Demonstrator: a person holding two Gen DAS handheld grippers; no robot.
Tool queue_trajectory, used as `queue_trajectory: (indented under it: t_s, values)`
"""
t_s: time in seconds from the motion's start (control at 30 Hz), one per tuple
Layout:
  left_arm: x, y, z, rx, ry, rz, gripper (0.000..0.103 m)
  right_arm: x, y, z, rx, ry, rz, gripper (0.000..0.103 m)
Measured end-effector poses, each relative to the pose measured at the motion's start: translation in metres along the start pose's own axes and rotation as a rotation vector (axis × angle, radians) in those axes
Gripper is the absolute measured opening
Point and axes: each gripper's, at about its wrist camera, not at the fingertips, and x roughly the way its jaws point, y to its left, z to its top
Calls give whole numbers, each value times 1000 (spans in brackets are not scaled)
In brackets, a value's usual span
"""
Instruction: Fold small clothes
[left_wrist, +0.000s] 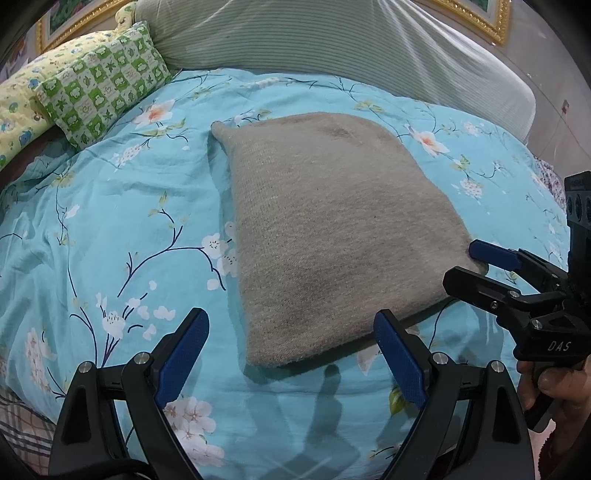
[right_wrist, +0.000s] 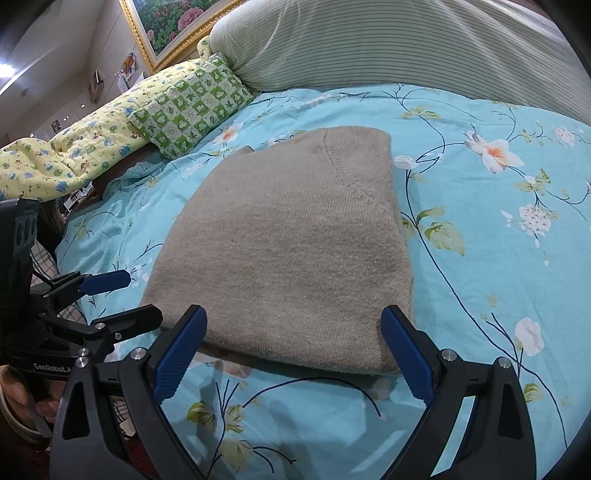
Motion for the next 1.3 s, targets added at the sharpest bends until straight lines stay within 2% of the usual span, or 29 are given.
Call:
queue_trajectory:
  t_s: [1.3]
  values:
    - [-4, 1, 6, -1, -6, -14, 91, -5, -2, 6, 6, -13, 2, 95]
